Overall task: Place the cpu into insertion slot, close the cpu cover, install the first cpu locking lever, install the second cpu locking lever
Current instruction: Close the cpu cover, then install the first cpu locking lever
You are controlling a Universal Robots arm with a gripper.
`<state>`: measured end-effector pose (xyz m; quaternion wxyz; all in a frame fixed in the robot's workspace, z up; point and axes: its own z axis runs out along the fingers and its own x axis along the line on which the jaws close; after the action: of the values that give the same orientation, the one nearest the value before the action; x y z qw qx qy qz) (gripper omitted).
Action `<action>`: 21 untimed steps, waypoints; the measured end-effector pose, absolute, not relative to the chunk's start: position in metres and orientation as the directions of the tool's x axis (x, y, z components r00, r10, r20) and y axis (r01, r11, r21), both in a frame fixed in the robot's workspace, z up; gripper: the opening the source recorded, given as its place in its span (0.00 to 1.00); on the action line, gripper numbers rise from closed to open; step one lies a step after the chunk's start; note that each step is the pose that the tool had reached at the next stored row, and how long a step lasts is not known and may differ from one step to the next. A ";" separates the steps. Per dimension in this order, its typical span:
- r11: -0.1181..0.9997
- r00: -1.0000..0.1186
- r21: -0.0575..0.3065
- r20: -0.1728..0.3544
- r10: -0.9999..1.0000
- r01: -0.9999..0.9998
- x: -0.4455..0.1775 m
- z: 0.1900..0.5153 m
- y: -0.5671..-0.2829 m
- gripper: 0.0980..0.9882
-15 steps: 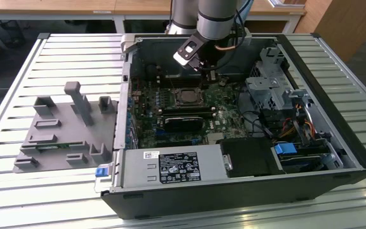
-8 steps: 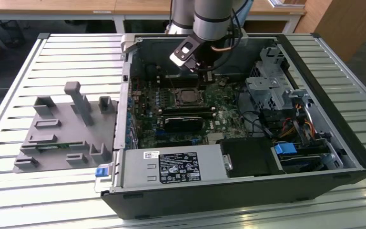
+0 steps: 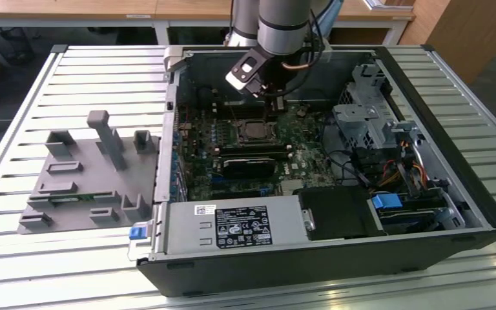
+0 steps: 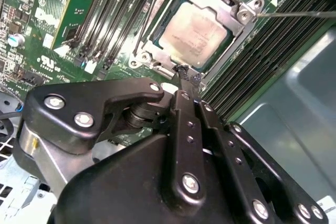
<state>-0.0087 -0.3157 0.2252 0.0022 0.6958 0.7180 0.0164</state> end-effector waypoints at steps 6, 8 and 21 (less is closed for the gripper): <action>0.031 -0.032 0.027 0.020 0.999 0.999 -0.018 0.225 -0.316 0.01; 0.031 -0.032 0.027 0.020 0.999 0.999 -0.019 0.225 -0.316 0.01; 0.031 -0.032 0.027 0.020 0.999 0.999 -0.027 0.225 -0.316 0.01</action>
<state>-0.0266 -0.3157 0.2252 0.0022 0.6957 0.7181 0.0164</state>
